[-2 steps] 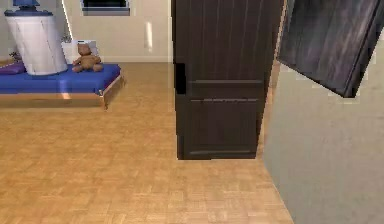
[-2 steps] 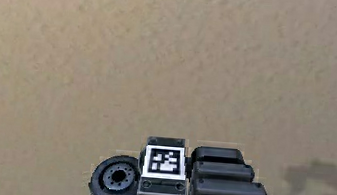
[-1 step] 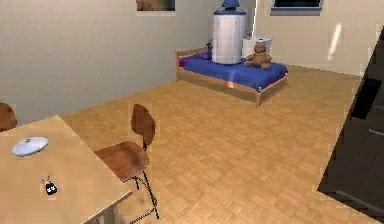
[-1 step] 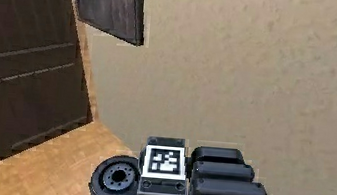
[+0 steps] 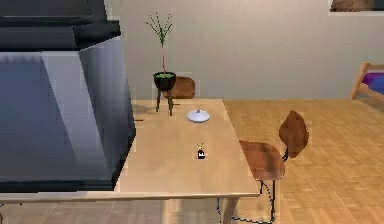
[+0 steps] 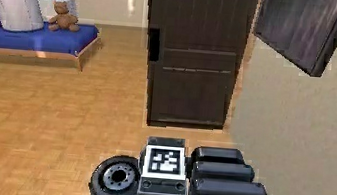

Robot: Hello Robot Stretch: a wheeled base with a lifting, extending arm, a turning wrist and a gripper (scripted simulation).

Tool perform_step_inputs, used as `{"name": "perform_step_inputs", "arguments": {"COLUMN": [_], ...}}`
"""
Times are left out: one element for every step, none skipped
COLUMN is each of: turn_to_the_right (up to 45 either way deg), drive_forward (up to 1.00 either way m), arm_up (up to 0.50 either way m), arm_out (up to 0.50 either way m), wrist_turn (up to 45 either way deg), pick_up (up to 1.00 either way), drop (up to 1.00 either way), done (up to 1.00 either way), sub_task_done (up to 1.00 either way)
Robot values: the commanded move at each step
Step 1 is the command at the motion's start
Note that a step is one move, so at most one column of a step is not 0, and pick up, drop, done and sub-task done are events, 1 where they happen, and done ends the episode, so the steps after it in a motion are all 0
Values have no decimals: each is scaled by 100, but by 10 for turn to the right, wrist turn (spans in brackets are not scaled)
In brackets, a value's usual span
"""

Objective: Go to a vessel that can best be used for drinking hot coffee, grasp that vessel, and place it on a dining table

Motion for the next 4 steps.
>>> {"name": "perform_step_inputs", "arguments": {"turn_to_the_right": [-120,0,450,450], "drive_forward": [0,25,0,0], "arm_up": [0,0,0,0], "arm_out": [0,0,0,0], "wrist_turn": [0,0,0,0], "pick_up": [0,0,0,0], "drop": [0,0,0,0], "done": [0,0,0,0], "sub_task_done": [0,0,0,0]}}
